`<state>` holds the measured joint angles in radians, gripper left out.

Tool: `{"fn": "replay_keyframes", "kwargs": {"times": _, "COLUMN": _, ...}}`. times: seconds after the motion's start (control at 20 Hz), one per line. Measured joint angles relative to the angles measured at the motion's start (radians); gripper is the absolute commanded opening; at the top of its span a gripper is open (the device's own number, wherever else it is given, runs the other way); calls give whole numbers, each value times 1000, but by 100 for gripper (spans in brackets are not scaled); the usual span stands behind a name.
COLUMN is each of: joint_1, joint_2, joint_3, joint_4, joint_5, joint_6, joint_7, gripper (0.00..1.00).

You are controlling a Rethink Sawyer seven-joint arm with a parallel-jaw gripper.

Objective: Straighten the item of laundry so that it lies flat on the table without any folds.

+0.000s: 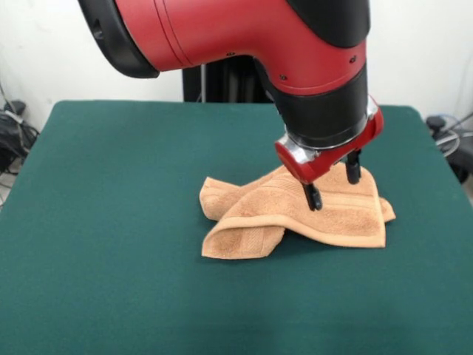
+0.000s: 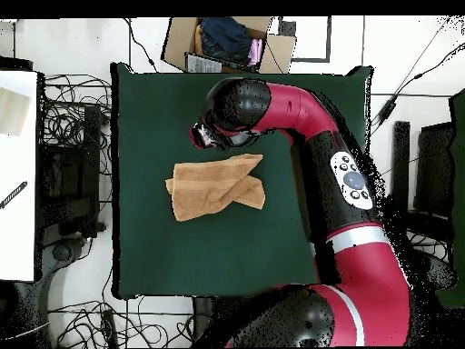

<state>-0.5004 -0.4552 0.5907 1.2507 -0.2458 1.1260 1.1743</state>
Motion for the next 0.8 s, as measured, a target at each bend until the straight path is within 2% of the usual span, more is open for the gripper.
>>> {"fn": "replay_keyframes", "kwargs": {"times": 0.8, "joint_1": 0, "joint_2": 32, "joint_3": 29, "joint_4": -78, "joint_5": -37, "joint_6": 33, "joint_7": -5, "gripper": 100}}
